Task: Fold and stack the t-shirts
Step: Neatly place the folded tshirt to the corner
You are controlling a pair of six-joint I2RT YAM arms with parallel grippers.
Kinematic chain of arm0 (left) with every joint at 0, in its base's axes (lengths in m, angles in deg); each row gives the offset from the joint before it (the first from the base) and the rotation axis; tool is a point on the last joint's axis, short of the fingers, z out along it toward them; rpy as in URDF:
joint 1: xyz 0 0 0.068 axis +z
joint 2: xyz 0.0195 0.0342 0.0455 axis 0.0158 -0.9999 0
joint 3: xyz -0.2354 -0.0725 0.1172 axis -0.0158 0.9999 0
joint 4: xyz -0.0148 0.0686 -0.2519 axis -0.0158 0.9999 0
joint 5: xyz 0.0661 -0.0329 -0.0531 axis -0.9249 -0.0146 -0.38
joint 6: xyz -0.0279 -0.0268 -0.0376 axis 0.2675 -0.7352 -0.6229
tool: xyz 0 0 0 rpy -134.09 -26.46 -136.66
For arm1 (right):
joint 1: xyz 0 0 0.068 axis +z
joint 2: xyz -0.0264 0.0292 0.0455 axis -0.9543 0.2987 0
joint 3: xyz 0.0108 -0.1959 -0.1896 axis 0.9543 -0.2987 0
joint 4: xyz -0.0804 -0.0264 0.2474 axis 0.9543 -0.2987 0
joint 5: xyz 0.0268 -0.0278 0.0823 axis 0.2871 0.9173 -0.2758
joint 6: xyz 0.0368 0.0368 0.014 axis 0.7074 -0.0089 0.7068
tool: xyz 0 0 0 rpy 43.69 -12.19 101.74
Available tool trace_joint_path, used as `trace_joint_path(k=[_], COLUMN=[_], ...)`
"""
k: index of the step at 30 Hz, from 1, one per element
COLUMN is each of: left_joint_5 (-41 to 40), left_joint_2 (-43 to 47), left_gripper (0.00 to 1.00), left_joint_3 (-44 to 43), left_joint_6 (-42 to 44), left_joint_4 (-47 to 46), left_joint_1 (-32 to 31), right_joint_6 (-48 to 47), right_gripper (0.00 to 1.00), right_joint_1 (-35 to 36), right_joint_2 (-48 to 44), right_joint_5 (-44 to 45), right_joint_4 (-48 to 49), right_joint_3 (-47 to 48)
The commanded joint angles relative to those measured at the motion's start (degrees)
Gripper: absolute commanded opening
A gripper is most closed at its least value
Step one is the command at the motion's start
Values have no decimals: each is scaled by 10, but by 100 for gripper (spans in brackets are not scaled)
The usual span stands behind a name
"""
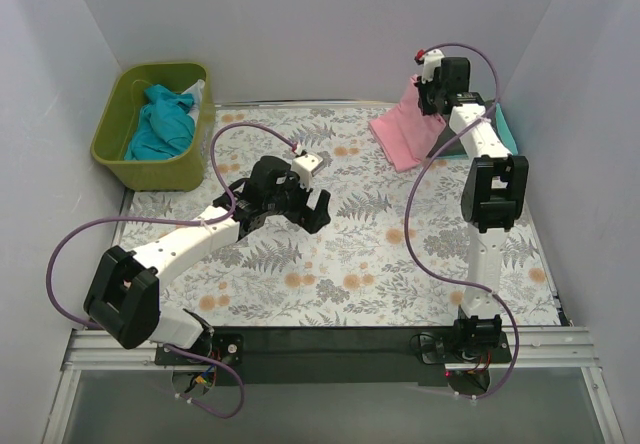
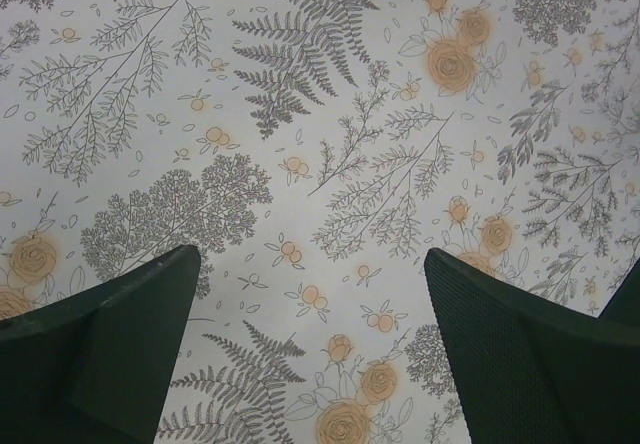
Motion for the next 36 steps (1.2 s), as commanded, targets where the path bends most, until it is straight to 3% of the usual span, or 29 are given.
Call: trace_joint_path(k=[1, 2, 7, 36], left_joint_5=[-7, -8, 1, 12], left_joint_2=[2, 1, -5, -16], left_gripper=[91, 96, 98, 98], left_joint_3=[-22, -22, -22, -23], left_joint_6=[0, -1, -12, -12], left_joint_4=[15, 16, 15, 10], left_joint_1=[2, 2, 1, 2], right_joint_6=[-30, -30, -14, 26], right_gripper=[1, 1, 1, 1], right_joint_1=[-8, -13, -27, -77], right_joint_2=[-18, -18, -12, -62], right_joint_5=[4, 4, -4, -27], right_joint_4=[-2, -2, -3, -10], right_joint_3=[39, 44, 88, 109])
